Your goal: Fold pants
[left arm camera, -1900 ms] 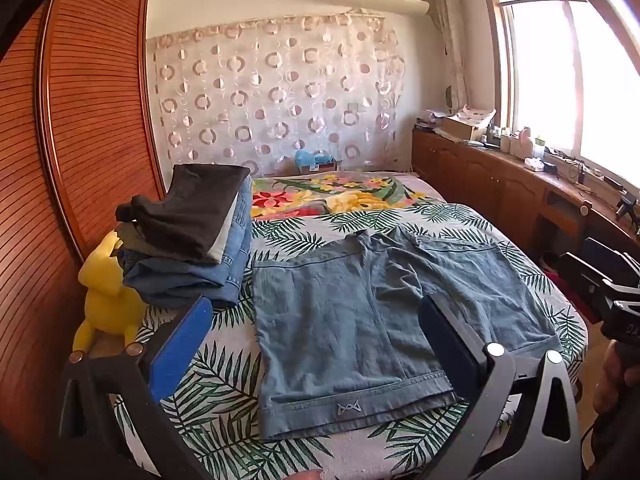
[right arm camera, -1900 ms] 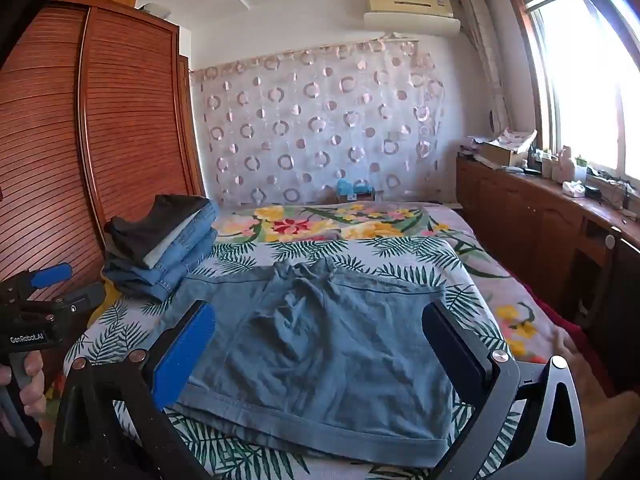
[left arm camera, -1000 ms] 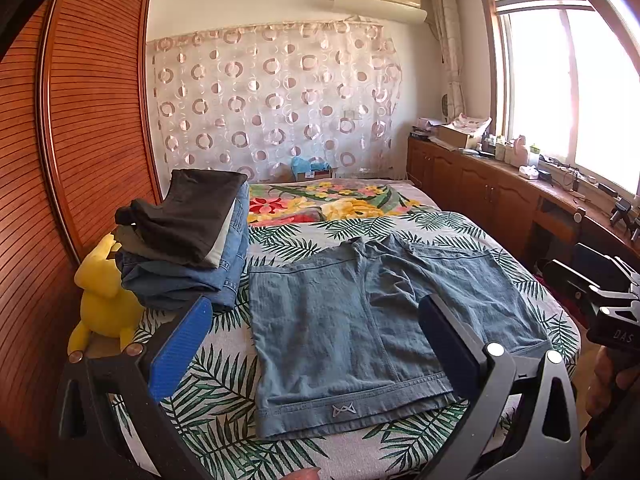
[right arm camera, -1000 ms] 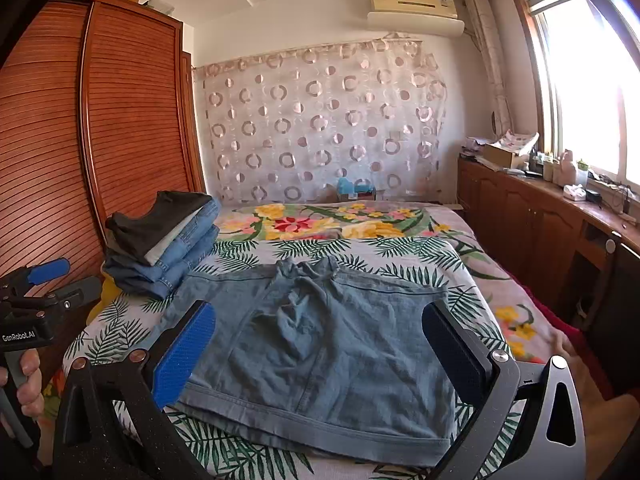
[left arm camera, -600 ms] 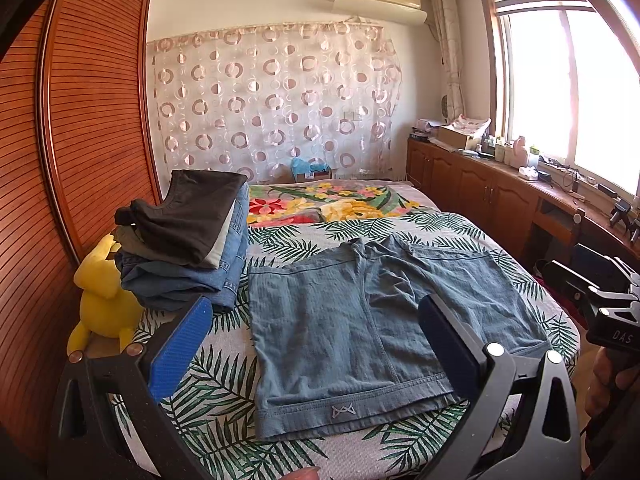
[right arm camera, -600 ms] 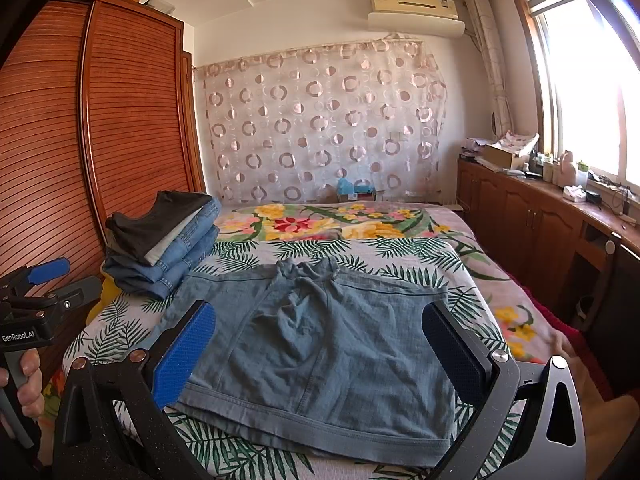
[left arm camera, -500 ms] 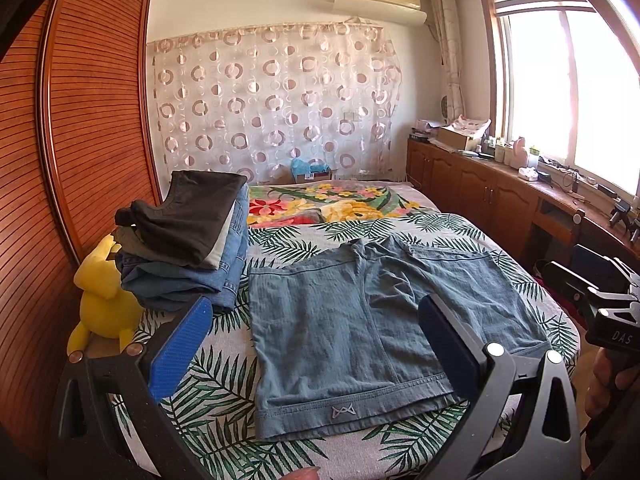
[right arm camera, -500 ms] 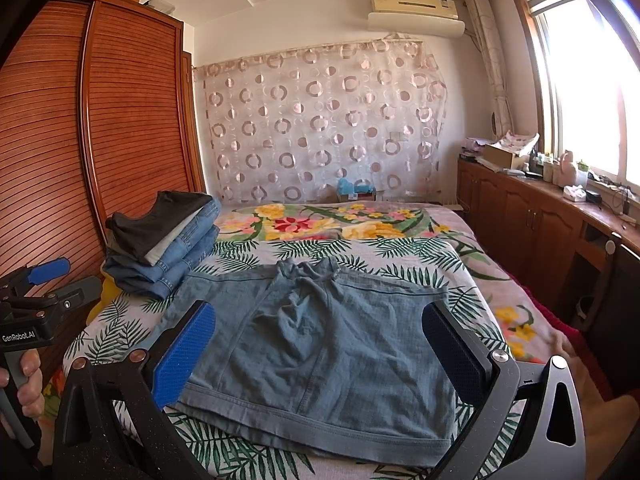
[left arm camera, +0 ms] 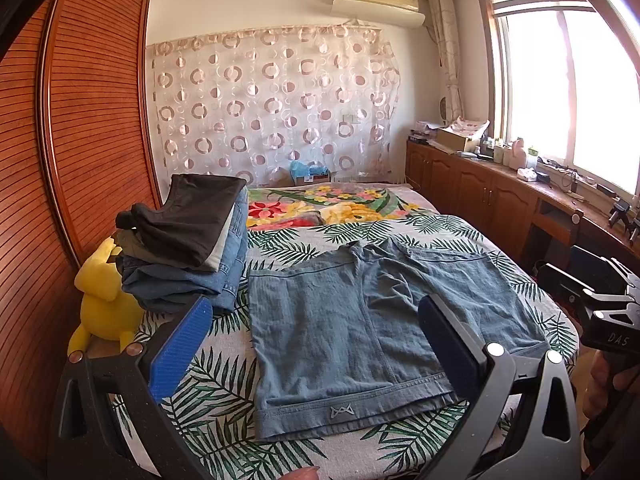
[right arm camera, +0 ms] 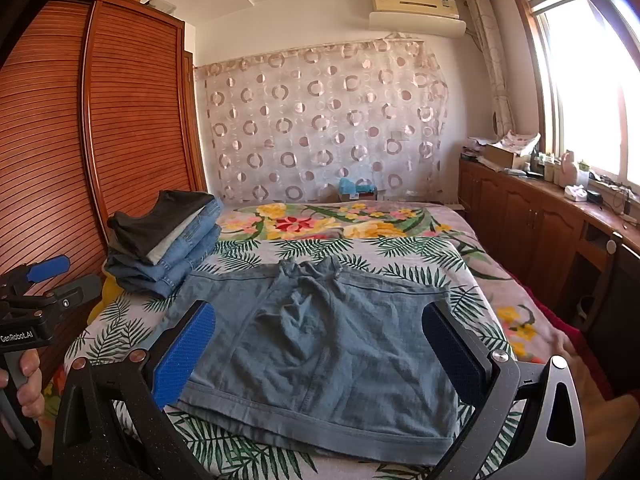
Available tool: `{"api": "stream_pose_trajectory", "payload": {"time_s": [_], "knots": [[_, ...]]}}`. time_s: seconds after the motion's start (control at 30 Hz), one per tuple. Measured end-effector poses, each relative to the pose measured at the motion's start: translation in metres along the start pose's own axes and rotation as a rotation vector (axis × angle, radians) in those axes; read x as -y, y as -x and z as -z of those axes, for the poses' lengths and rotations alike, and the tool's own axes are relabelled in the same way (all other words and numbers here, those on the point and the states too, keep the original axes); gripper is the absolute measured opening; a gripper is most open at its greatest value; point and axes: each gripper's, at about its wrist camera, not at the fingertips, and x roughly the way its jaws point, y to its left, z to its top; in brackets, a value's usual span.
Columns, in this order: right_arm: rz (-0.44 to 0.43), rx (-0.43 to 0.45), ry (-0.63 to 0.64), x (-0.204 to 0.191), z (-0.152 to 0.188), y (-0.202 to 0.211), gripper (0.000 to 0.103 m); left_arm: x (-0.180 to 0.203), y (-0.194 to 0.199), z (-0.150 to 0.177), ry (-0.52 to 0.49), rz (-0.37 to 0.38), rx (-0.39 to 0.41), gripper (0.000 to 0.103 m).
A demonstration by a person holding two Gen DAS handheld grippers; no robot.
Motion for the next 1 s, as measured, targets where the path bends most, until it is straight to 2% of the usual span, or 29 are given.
{"api": "stream_pose_trajectory", "payload": {"time_s": [1.0], "knots": [[-0.001,0.000,-0.001,-0.0013,-0.0003,0.0003,0.103,-0.0005,0.0026,0.0003,-0.001,0.000,0.006,0.103]]}}
